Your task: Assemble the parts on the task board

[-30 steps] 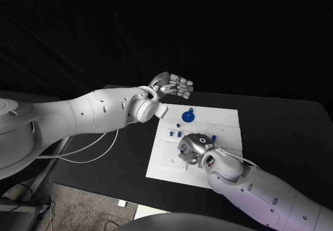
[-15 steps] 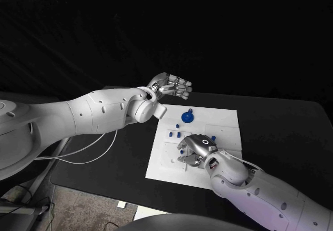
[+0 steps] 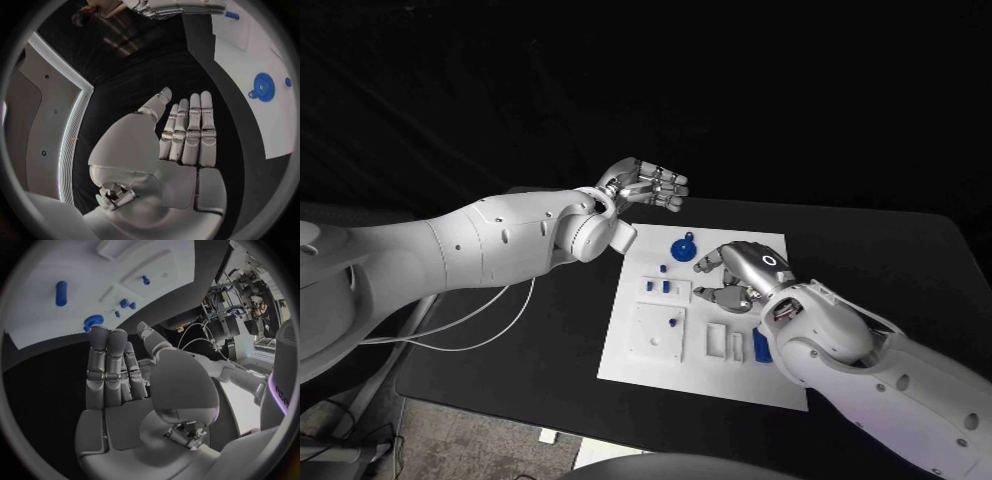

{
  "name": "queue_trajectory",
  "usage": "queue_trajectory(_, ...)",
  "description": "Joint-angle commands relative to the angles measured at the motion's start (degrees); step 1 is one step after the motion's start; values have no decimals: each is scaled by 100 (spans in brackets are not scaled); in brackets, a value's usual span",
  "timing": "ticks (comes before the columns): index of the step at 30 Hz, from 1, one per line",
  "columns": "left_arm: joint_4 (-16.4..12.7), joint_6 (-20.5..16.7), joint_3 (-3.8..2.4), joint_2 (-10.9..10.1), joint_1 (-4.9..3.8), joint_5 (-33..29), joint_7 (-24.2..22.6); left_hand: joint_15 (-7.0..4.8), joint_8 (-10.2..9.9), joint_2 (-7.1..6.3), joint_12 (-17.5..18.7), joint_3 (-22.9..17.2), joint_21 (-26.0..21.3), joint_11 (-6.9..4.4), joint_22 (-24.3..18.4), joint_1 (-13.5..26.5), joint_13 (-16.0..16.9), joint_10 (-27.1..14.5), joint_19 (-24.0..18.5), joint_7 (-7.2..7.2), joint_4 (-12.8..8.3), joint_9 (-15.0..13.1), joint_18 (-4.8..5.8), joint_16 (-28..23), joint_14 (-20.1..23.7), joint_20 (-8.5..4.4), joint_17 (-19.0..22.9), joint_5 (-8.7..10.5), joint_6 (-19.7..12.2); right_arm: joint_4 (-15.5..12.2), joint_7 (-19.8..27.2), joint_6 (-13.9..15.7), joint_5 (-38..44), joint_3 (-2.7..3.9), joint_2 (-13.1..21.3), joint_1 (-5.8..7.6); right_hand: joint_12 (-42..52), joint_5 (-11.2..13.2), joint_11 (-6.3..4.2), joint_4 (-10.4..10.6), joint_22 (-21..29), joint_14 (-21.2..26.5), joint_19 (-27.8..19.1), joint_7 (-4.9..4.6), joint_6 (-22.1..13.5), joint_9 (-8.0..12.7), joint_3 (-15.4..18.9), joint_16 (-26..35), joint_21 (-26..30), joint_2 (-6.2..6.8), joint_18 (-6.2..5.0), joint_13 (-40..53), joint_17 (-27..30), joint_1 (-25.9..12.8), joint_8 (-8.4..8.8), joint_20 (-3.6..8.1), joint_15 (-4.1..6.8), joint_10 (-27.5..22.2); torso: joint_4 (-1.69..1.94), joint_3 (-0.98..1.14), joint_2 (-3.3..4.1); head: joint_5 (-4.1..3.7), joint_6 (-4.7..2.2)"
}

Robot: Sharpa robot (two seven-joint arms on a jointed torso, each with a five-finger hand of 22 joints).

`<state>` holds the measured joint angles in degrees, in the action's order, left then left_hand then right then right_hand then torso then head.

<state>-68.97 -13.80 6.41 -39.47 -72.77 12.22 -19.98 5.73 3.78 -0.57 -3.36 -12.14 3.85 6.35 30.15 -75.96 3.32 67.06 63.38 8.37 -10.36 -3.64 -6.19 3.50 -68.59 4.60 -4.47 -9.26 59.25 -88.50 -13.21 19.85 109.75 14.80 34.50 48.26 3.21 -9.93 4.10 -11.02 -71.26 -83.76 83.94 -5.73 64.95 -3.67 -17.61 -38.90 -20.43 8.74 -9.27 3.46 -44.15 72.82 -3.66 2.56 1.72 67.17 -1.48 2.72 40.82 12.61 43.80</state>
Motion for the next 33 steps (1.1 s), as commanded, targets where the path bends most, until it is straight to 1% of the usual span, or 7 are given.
queue_trajectory(1, -2, 87, -5, 1, -4, -70, -54, 11, -6, 25, -2, -2, 14, 20, -10, 12, -2, -18, 41, -7, 39, 5, -35, 5, -4, 4, -6, -1, -33, -50, 402, -309, -73, 32, 159, 53, 16, -17, 1, -76, -47, -23, 257, 5, 32, 3, -121, -68, -144, -12, 94, -3, 3, -79, 11, 22, -7, 61, -33, -4, -12, -44, -59)
queue_trajectory(5, 3, 95, -5, -6, -3, -87, -56, 11, -6, 25, -2, -2, 14, 20, -10, 12, -2, -18, 41, -7, 39, 5, -35, 5, -4, 4, -6, -1, -33, 23, 469, -446, -54, 62, 351, 118, 15, -146, -3, -131, -75, -21, 253, -30, 24, 2, -146, -137, -222, -19, 117, -4, 43, -148, 10, -2, -35, 115, -36, -11, -17, -56, -80)
queue_trajectory(10, 23, 87, -4, -12, -2, -95, -55, 10, -7, 25, -2, 1, 12, 19, -24, -1, -2, -19, 44, -7, 36, 5, -36, 5, -3, 2, -6, -8, -35, 200, 265, -776, 162, 76, 470, 165, 27, 53, 82, -166, 38, 49, 183, -49, -206, 11, 29, -146, 99, 62, 68, -2, 174, -116, 12, -50, -95, -255, -22, 12, -15, -43, -67)
queue_trajectory(16, 37, 94, -3, -1, 3, -97, -57, 10, -7, 25, -2, 1, 12, 19, -24, -1, -2, -19, 44, -7, 36, 5, -36, 5, -3, 2, -6, -8, -35, 346, 81, -1177, 377, 39, 429, 188, 24, 220, 208, 662, 455, 75, 229, 94, -416, 9, 463, -98, 608, 361, -89, -9, 423, 365, 9, -99, -127, -822, -13, 2, -7, -82, -72)
queue_trajectory(19, 43, 98, -3, 7, 7, -97, -58, 10, -7, 25, -2, 1, 12, 19, -24, -1, -2, -19, 44, -7, 36, 5, -36, 5, -3, 2, -6, -8, -35, 424, 69, -1253, 405, 15, 367, 192, 20, 209, 225, 842, 543, 76, 230, 104, -421, 10, 549, -140, 549, 401, -111, -11, 464, 454, 11, -109, -135, -857, -10, 12, -8, -90, -59)
queue_trajectory(25, 57, 105, -3, 24, 12, -97, -57, 10, -7, 25, -2, 1, 12, 19, -24, -1, -2, -19, 44, -7, 36, 5, -36, 5, -3, 2, -6, -8, -35, 558, 79, -1292, 404, -100, 240, 195, 21, 259, 201, 821, 572, 67, 228, 119, -423, 10, 509, -155, 511, 363, -93, -10, 477, 457, 11, -99, -119, -789, -3, -5, -6, -130, -65)
queue_trajectory(33, 68, 121, -3, 56, 17, -98, -57, 10, -7, 25, -2, 1, 12, 19, -24, -1, -2, -19, 44, -7, 36, 5, -36, 5, -3, 2, -6, -8, -35, 847, 60, -1275, 406, -178, 49, 201, 17, 468, 155, 427, 653, 53, 222, 75, -417, 11, 11, -185, 406, 223, -52, -12, 505, 344, 13, -65, -89, -626, -7, -10, -5, -134, -65)
